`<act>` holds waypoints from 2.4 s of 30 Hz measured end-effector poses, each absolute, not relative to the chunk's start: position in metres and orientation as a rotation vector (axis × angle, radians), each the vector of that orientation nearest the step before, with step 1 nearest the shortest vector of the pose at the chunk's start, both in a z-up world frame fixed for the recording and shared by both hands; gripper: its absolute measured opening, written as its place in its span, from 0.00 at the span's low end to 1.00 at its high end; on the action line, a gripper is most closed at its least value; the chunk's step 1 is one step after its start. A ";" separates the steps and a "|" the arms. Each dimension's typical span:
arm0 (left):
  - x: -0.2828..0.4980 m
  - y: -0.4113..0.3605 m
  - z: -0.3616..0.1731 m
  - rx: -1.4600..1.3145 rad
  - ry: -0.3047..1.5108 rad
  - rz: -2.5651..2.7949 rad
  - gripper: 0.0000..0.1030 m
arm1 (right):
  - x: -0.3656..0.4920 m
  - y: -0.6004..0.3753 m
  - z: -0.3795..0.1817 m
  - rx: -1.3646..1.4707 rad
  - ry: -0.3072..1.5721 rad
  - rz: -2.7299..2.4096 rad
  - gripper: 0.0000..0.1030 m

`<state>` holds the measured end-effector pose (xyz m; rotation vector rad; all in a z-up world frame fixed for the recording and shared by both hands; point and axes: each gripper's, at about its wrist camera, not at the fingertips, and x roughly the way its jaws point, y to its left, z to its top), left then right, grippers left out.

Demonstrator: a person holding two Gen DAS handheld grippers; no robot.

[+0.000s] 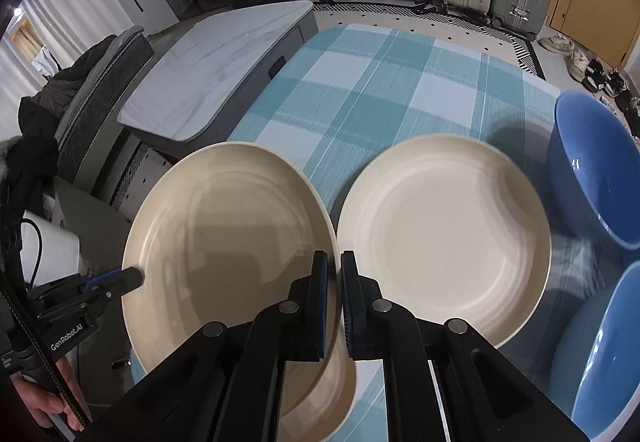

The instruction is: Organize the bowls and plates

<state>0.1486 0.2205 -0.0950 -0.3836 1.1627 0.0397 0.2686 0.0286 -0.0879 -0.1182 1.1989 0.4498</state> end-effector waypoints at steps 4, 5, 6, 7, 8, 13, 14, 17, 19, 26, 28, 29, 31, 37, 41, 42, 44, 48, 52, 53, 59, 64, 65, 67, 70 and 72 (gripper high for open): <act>0.139 0.216 -0.099 -0.386 1.171 0.030 0.07 | 0.256 0.021 -0.096 -0.111 1.207 0.453 0.07; 0.136 0.214 -0.100 -0.382 1.170 0.029 0.07 | 0.254 0.019 -0.097 -0.106 1.209 0.453 0.07; 0.134 0.211 -0.101 -0.370 1.168 0.030 0.07 | 0.250 0.016 -0.099 -0.104 1.213 0.455 0.07; 0.133 0.209 -0.101 -0.363 1.169 0.030 0.07 | 0.248 0.014 -0.101 -0.106 1.215 0.455 0.07; 0.130 0.207 -0.102 -0.359 1.169 0.030 0.07 | 0.245 0.013 -0.102 -0.110 1.214 0.453 0.07; 0.124 0.196 -0.112 -0.325 1.187 0.037 0.07 | 0.234 0.005 -0.108 -0.104 1.219 0.461 0.07; 0.124 0.195 -0.113 -0.320 1.189 0.038 0.07 | 0.233 0.005 -0.109 -0.116 1.221 0.462 0.06; 0.122 0.191 -0.116 -0.318 1.190 0.037 0.07 | 0.229 0.004 -0.110 -0.137 1.217 0.461 0.06; 0.120 0.188 -0.116 -0.303 1.187 0.040 0.07 | 0.227 0.003 -0.110 -0.138 1.214 0.462 0.06; 0.113 0.180 -0.116 -0.234 1.159 0.067 0.07 | 0.217 0.001 -0.114 -0.160 1.197 0.473 0.06; 0.113 0.180 -0.117 -0.223 1.158 0.073 0.07 | 0.215 0.001 -0.116 -0.166 1.200 0.478 0.06; 0.113 0.180 -0.118 -0.217 1.158 0.077 0.07 | 0.214 0.002 -0.118 -0.175 1.202 0.480 0.06; 0.113 0.180 -0.120 -0.212 1.160 0.078 0.07 | 0.212 0.003 -0.121 -0.190 1.199 0.480 0.06; 0.109 0.178 -0.127 -0.203 1.166 0.077 0.07 | 0.208 0.003 -0.130 -0.203 1.204 0.476 0.06; 0.109 0.179 -0.131 -0.203 1.174 0.071 0.07 | 0.207 0.005 -0.131 -0.216 1.203 0.473 0.06; 0.109 0.179 -0.131 -0.200 1.175 0.070 0.07 | 0.207 0.005 -0.131 -0.219 1.201 0.472 0.06; 0.110 0.178 -0.132 -0.196 1.172 0.071 0.07 | 0.207 0.005 -0.130 -0.216 1.201 0.471 0.06; 0.111 0.175 -0.133 -0.184 1.170 0.075 0.07 | 0.205 0.006 -0.129 -0.238 1.194 0.468 0.06; 0.110 0.173 -0.133 -0.173 1.165 0.079 0.07 | 0.204 0.005 -0.128 -0.248 1.185 0.462 0.06; 0.110 0.172 -0.133 -0.169 1.163 0.081 0.07 | 0.204 0.005 -0.128 -0.253 1.184 0.460 0.06; 0.110 0.171 -0.133 -0.156 1.158 0.086 0.09 | 0.204 0.005 -0.128 -0.262 1.183 0.458 0.06; 0.111 0.170 -0.134 -0.147 1.154 0.089 0.09 | 0.203 0.004 -0.123 -0.253 1.175 0.462 0.06; 0.111 0.170 -0.134 -0.145 1.154 0.090 0.10 | 0.203 0.004 -0.122 -0.252 1.173 0.464 0.06; 0.111 0.169 -0.134 -0.139 1.153 0.090 0.11 | 0.202 0.004 -0.120 -0.252 1.171 0.466 0.06; 0.113 0.169 -0.134 -0.138 1.153 0.084 0.12 | 0.200 0.005 -0.120 -0.265 1.170 0.465 0.06; 0.114 0.171 -0.133 -0.153 1.153 0.077 0.12 | 0.200 0.004 -0.122 -0.268 1.175 0.464 0.06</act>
